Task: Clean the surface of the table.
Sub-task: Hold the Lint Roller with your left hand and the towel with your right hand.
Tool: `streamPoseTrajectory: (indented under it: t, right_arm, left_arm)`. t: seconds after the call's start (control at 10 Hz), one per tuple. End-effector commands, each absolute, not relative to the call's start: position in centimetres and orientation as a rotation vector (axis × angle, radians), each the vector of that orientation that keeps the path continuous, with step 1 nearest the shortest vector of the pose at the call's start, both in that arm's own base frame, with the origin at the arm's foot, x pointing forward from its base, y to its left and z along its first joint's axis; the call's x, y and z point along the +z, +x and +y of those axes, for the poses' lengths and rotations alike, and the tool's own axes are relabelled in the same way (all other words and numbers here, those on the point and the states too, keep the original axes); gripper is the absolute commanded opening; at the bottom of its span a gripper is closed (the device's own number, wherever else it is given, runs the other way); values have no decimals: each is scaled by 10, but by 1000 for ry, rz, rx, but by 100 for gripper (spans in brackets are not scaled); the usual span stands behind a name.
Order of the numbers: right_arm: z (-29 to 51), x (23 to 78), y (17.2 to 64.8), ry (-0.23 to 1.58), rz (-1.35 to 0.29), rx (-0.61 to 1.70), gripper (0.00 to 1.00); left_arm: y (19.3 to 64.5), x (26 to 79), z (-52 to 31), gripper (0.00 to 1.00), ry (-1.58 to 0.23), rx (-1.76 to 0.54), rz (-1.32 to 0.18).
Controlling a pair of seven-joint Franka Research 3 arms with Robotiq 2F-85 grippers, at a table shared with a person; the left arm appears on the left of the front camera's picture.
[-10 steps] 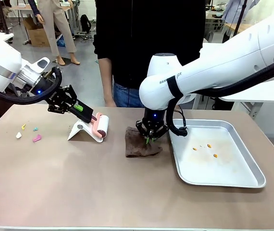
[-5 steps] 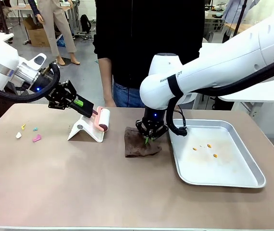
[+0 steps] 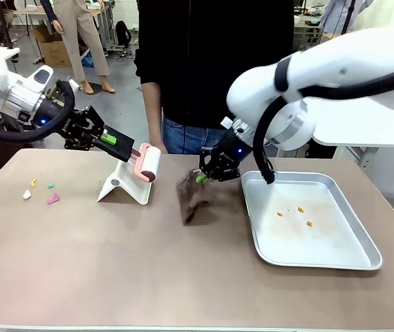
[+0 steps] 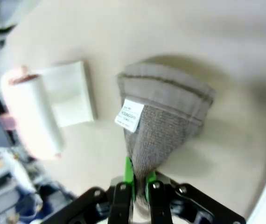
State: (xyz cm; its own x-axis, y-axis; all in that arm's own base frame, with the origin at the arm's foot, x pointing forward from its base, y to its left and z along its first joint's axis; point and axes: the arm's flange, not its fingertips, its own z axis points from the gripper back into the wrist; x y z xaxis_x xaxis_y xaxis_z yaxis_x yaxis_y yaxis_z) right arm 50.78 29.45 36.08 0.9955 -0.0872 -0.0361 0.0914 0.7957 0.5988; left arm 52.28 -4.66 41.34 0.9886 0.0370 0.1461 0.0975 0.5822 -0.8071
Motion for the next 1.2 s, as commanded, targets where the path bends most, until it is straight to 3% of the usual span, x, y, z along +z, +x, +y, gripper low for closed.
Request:
streamPoseTrajectory:
  t: [0.0, 0.3, 0.4, 0.6, 0.8, 1.1]
  right_arm:
    - [247, 364, 460, 920, 44, -22, 0]
    - [190, 376, 410, 1145, 3, 89, 0]
    - [162, 383, 391, 1205, -54, 66, 0]
    - [103, 393, 341, 1310, -190, 6, 0]
    - [45, 394, 311, 1411, -250, -76, 0]
    - [-28, 385, 294, 1437, -313, -241, 0]
  left_arm:
    - [509, 420, -20, 7, -1024, -43, -177]
    - [463, 451, 44, 7, -1198, -114, -127]
    - [440, 462, 66, 7, -1243, -76, -183]
    - [400, 472, 112, 7, -1254, -21, -133]
    - [371, 465, 162, 7, -1297, -83, -63]
    - [348, 428, 243, 7, -1359, -27, -131]
